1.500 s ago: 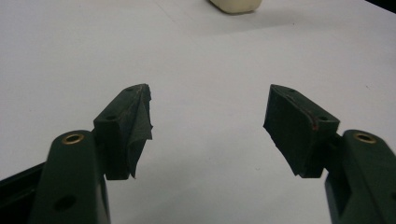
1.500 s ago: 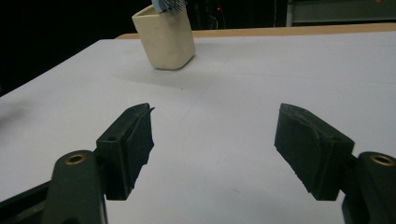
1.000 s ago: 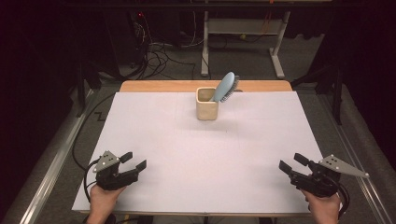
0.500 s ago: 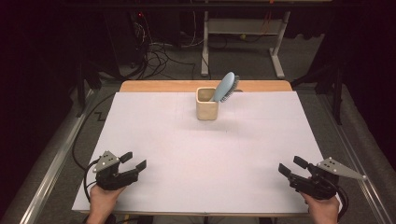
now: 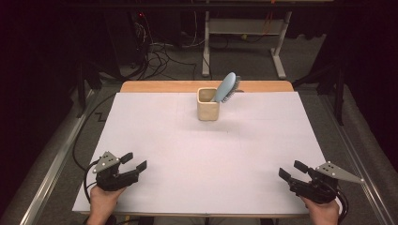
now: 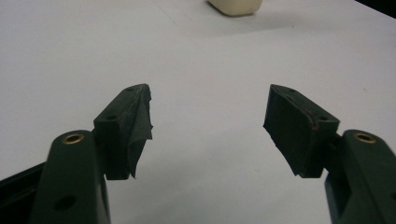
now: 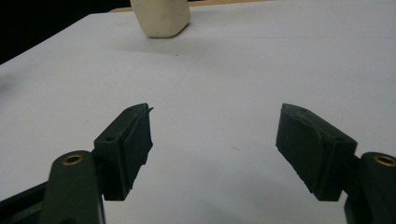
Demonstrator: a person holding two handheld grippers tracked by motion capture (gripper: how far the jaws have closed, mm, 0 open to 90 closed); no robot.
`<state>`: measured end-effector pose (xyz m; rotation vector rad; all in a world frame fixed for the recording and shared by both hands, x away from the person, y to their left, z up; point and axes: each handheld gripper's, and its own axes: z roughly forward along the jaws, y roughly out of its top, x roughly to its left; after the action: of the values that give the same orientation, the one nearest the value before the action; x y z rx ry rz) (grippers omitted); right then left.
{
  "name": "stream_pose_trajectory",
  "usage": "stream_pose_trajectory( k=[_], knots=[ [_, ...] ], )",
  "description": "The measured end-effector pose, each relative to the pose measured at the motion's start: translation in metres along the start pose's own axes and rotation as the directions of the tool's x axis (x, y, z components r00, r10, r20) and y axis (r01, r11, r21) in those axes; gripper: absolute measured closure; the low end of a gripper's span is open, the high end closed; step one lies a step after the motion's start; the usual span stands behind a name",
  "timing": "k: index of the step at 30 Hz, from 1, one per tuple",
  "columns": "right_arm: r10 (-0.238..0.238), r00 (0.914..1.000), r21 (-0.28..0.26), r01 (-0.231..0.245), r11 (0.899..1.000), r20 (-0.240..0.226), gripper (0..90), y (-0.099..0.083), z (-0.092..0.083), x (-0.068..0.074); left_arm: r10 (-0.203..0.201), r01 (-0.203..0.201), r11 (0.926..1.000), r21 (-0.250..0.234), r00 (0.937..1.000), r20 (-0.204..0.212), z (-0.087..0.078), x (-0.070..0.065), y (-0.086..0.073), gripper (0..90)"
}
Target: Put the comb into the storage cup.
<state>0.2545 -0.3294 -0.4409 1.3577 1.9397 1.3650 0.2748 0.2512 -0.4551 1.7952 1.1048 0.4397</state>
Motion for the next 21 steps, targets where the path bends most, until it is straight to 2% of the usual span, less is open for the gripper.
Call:
stream_pose_trajectory(
  k=[5,21],
  knots=[
    [-0.012,0.9999,-0.005,0.012,1.000,0.009,27.6,-0.005,0.000,0.001,0.001,-0.001,1.0000,-0.001,1.0000,0.000,0.000,0.000,0.000,32.4],
    [0.010,0.9998,0.010,-0.010,1.000,0.015,27.5,-0.022,-0.003,-0.003,-0.006,0.006,1.0000,-0.003,1.0000,-0.004,-0.002,0.000,-0.001,32.4]
  ],
)
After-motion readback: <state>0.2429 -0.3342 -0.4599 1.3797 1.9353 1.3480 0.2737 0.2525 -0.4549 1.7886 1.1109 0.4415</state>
